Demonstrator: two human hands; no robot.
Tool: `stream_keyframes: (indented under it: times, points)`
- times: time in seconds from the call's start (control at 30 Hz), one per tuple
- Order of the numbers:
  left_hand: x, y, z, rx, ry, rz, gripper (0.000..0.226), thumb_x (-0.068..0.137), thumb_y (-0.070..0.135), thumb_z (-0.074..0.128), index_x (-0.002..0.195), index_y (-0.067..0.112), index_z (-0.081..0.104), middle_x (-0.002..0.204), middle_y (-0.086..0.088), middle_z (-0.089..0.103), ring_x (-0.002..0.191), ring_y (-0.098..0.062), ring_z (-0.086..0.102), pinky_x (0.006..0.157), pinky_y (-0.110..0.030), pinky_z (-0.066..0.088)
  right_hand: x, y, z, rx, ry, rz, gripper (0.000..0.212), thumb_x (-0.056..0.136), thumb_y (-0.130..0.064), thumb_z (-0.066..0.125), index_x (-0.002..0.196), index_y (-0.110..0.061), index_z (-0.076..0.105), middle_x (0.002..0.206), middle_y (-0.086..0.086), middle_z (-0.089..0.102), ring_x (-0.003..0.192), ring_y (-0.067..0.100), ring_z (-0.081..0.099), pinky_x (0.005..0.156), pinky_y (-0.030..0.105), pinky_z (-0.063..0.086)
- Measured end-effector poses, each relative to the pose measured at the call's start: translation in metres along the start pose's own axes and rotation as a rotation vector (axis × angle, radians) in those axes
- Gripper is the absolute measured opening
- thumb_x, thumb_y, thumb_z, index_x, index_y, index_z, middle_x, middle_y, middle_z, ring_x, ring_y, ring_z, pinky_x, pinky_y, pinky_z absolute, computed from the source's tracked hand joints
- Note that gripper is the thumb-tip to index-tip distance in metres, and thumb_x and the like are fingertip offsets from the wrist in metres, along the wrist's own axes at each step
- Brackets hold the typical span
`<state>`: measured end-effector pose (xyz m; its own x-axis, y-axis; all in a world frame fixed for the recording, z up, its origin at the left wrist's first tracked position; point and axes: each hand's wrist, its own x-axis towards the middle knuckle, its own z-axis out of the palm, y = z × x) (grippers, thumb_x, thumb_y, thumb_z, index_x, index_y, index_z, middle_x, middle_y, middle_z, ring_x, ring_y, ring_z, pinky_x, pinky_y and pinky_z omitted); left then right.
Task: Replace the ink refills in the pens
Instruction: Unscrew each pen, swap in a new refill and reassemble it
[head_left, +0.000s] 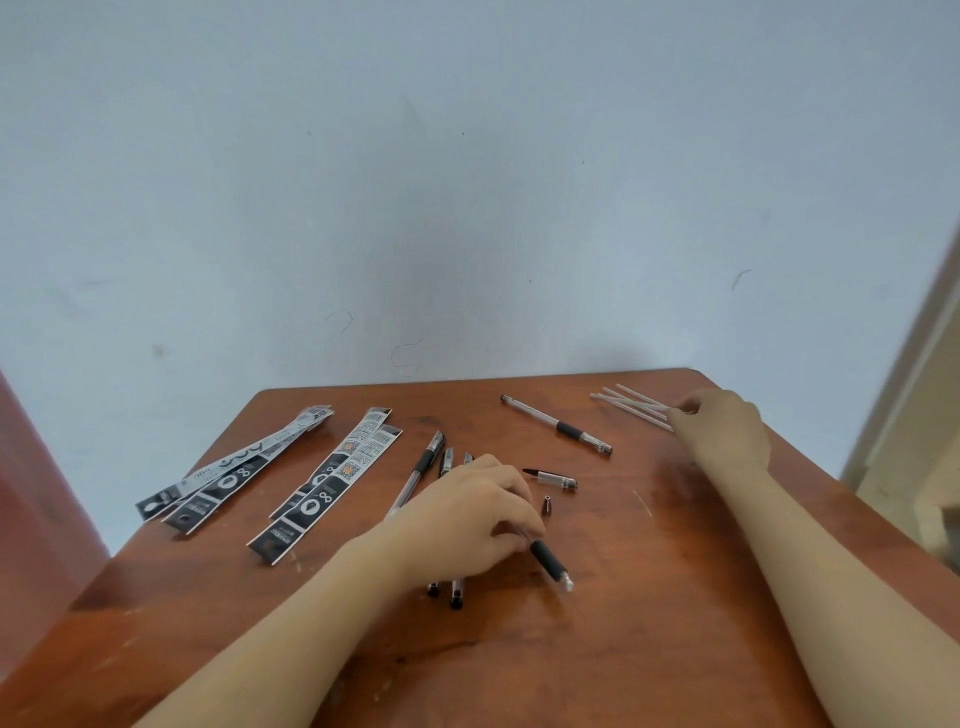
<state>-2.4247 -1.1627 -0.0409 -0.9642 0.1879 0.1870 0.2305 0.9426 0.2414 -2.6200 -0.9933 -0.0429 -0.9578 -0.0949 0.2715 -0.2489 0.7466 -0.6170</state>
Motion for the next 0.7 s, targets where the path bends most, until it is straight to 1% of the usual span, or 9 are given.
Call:
stream_keyframes:
  times: [0.07, 0.17, 0.33, 0.43, 0.57, 0.63, 0.7]
  points:
    - [0.0002, 0.001, -0.0004, 0.02, -0.012, -0.008, 0.023, 0.089, 0.022, 0.053, 0.108, 0.027, 0.064, 0.114, 0.006, 0.056, 0.108, -0.007, 0.039, 0.096, -0.022, 0.031, 0.0, 0.0018, 0.0018, -0.107, -0.035, -0.014, 0.026, 0.084, -0.014, 0.047, 0.1, -0.012, 0.068, 0.111, 0.013, 0.061, 0.114, 0.034, 0.044, 0.078, 0.035, 0.041]
    - [0.0006, 0.0024, -0.001, 0.033, -0.026, -0.023, 0.025, 0.089, 0.022, 0.053, 0.111, 0.028, 0.063, 0.115, 0.006, 0.057, 0.109, -0.008, 0.039, 0.096, -0.021, 0.031, 0.0007, 0.0039, 0.0036, -0.217, -0.077, -0.022, 0.025, 0.083, -0.012, 0.047, 0.099, -0.01, 0.066, 0.112, 0.014, 0.059, 0.114, 0.033, 0.043, 0.078, 0.035, 0.04]
    - [0.0002, 0.0033, -0.0023, 0.025, -0.036, -0.031, 0.026, 0.089, 0.022, 0.052, 0.112, 0.028, 0.062, 0.115, 0.006, 0.057, 0.109, -0.006, 0.039, 0.097, -0.024, 0.033, 0.0027, 0.0064, 0.0049, -0.309, -0.099, -0.023, 0.025, 0.084, -0.012, 0.048, 0.104, -0.01, 0.064, 0.116, 0.014, 0.055, 0.118, 0.033, 0.039, 0.085, 0.037, 0.041]
    - [0.0006, 0.003, -0.0024, 0.023, -0.046, -0.035, 0.026, 0.089, 0.023, 0.052, 0.113, 0.029, 0.061, 0.115, 0.007, 0.057, 0.109, -0.005, 0.038, 0.097, -0.023, 0.034, 0.0042, 0.007, 0.006, -0.346, -0.107, -0.026, 0.027, 0.085, -0.014, 0.048, 0.108, -0.01, 0.062, 0.118, 0.014, 0.053, 0.119, 0.033, 0.038, 0.088, 0.038, 0.04]
    - [0.001, 0.0019, -0.0022, 0.02, -0.039, -0.042, 0.027, 0.088, 0.024, 0.053, 0.113, 0.029, 0.061, 0.115, 0.008, 0.056, 0.109, -0.005, 0.038, 0.096, -0.023, 0.034, 0.0047, 0.0075, 0.0065, -0.361, -0.103, -0.029, 0.027, 0.085, -0.013, 0.048, 0.108, -0.01, 0.062, 0.117, 0.014, 0.053, 0.117, 0.033, 0.038, 0.087, 0.038, 0.04]
    - [0.0009, 0.001, -0.0023, 0.014, -0.01, -0.049, 0.026, 0.088, 0.026, 0.054, 0.112, 0.029, 0.062, 0.113, 0.009, 0.057, 0.107, -0.004, 0.039, 0.094, -0.022, 0.034, 0.004, 0.007, 0.0061, -0.363, -0.096, -0.035, 0.027, 0.085, -0.013, 0.048, 0.107, -0.01, 0.063, 0.116, 0.014, 0.054, 0.117, 0.033, 0.038, 0.086, 0.038, 0.04]
    - [-0.0002, -0.0004, -0.0041, 0.001, 0.061, -0.07, 0.024, 0.087, 0.027, 0.055, 0.109, 0.029, 0.064, 0.109, 0.01, 0.059, 0.104, -0.003, 0.041, 0.092, -0.02, 0.035, 0.0029, 0.0045, 0.0048, -0.34, -0.069, -0.055, 0.026, 0.085, -0.012, 0.048, 0.105, -0.009, 0.064, 0.114, 0.015, 0.055, 0.115, 0.034, 0.039, 0.085, 0.038, 0.04]
